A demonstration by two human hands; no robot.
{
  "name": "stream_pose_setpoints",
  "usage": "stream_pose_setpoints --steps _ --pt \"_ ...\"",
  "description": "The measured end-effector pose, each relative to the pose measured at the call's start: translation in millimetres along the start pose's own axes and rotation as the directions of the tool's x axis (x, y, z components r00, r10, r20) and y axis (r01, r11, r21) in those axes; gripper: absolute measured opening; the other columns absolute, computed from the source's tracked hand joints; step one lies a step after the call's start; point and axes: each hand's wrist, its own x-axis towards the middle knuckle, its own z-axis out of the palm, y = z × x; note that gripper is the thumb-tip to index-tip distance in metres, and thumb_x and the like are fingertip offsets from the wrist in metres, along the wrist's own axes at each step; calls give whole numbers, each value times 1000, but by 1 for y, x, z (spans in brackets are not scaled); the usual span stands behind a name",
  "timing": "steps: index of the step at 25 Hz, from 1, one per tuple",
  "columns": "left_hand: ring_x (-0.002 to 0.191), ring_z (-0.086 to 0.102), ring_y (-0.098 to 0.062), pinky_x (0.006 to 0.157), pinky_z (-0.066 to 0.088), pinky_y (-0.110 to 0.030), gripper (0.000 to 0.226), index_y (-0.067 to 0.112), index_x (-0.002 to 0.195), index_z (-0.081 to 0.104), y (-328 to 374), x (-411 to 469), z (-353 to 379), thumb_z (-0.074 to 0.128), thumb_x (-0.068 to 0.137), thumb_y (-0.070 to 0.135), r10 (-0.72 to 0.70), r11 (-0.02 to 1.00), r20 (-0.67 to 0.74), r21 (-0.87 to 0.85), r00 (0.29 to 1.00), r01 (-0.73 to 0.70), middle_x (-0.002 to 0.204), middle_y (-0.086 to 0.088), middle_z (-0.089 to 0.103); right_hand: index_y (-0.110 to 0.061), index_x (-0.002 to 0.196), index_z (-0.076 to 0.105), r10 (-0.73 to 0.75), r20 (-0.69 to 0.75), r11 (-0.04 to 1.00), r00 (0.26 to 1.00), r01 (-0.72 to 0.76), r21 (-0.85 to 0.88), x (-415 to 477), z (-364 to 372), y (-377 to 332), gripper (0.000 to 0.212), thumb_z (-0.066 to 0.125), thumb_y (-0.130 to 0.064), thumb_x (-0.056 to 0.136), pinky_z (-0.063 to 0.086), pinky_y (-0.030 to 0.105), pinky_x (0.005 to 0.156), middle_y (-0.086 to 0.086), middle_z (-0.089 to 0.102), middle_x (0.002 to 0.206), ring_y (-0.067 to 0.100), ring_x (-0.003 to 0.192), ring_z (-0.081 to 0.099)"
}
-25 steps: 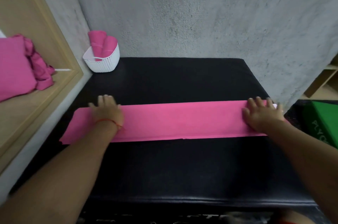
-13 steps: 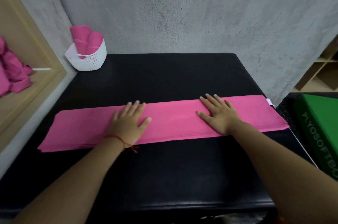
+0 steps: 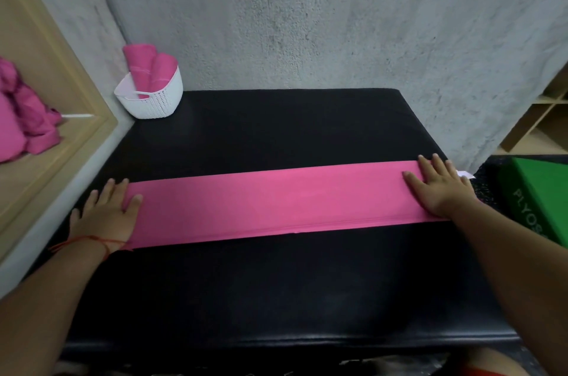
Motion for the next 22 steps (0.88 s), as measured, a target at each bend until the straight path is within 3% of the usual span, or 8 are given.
stream_pose_setpoints --steps 3,6,9,13,16,19,22 --pt "148 35 -40 118 31 -60 98 17 162 27 2 2 0 26 90 83 -146 989 -78 -41 986 143 164 -17 32 -31 164 29 -69 -59 988 996 60 -146 2 -11 -12 84 18 -79 96 13 59 126 0 22 174 22 161 17" --pt "126 57 -47 105 47 -51 121 -1 141 55 0 9 -23 46 68 95 -222 967 -24 -136 975 217 140 -29 57 -26 139 54 -184 -78 971 980 169 -168 9 -28 -25 88 30 -85 79 24 52 119 5 53 148 28 142 44" --pt "121 61 -39 101 46 -40 91 1 137 62 1 6 -53 83 76 64 -223 917 242 -276 944 287 139 -22 61 -31 131 59 -220 45 947 975 224 -231 17 -42 -32 77 48 -89 81 28 47 114 1 58 140 28 138 49" --pt "89 61 -31 78 46 -33 41 6 114 64 -9 4 -71 84 84 24 -198 738 446 -519 873 432 101 -16 67 -30 108 54 -204 81 953 976 217 -213 28 -65 -25 43 56 -68 88 32 44 108 2 67 127 25 117 57" --pt "104 67 -35 91 51 -39 58 12 121 65 -25 7 -72 90 70 26 -230 703 486 -516 843 489 111 -16 73 -27 131 52 -96 -121 986 988 79 -144 24 -48 -14 56 59 -65 90 32 51 111 9 62 137 33 127 54" --pt "114 69 -40 111 47 -49 69 7 123 69 -47 28 -61 92 60 26 -215 662 521 -544 826 516 111 -19 77 -29 145 50 -7 -342 994 940 43 99 -4 1 -17 51 51 -50 98 35 60 113 10 50 151 41 139 44" --pt "115 69 -42 112 46 -49 93 7 123 71 -38 44 -70 97 38 35 -226 664 441 -583 869 468 110 -19 77 -35 150 47 59 -307 980 950 4 199 -14 19 -23 50 38 -47 103 30 62 115 5 43 161 39 146 36"
